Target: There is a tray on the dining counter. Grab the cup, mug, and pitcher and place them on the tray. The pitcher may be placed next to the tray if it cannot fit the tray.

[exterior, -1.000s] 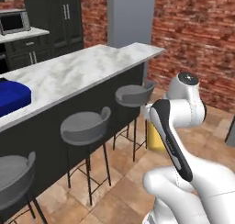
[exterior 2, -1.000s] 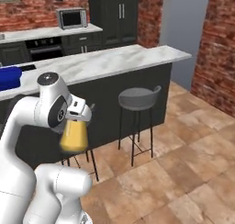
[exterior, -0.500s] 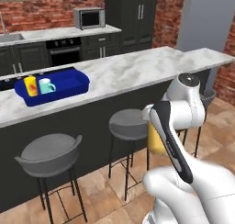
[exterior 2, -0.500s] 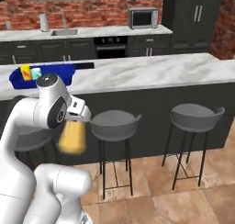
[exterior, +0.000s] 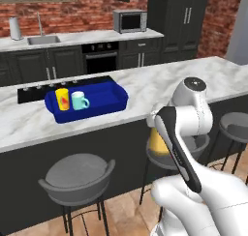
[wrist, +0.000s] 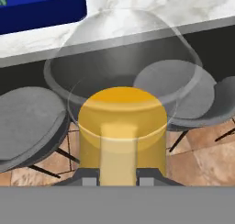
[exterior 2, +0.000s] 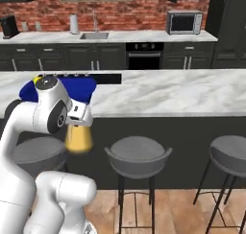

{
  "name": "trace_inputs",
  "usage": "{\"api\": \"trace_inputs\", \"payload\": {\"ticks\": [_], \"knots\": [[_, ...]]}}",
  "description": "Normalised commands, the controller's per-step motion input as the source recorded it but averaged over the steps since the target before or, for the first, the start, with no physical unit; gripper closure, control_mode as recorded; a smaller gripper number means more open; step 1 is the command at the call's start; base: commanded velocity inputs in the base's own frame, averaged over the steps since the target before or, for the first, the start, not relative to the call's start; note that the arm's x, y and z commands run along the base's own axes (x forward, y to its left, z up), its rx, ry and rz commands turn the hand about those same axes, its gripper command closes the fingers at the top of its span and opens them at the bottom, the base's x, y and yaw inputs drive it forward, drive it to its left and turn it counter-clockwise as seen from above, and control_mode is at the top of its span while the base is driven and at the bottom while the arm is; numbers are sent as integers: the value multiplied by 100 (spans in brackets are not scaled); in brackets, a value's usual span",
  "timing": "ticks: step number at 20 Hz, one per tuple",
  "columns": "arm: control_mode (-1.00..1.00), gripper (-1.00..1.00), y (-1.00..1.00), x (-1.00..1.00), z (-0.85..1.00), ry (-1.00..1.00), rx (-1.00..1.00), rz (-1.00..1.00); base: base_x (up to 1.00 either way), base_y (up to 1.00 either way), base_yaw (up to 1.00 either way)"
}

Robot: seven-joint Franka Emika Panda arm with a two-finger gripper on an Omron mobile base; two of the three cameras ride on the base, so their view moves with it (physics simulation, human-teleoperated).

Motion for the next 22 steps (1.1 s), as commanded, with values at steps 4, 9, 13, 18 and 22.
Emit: {"api": "trace_inputs", "payload": {"ticks": [4, 9, 13, 18, 22], "knots": [[100, 100, 0, 0, 0, 0, 0, 0, 46, 0, 31], [100, 100, 0, 0, 0, 0, 0, 0, 25, 0, 27], [100, 100, 0, 0, 0, 0, 0, 0, 21, 0, 22], [100, 100, 0, 0, 0, 0, 0, 0, 23, 0, 18], [100, 100, 0, 0, 0, 0, 0, 0, 34, 0, 15]]}}
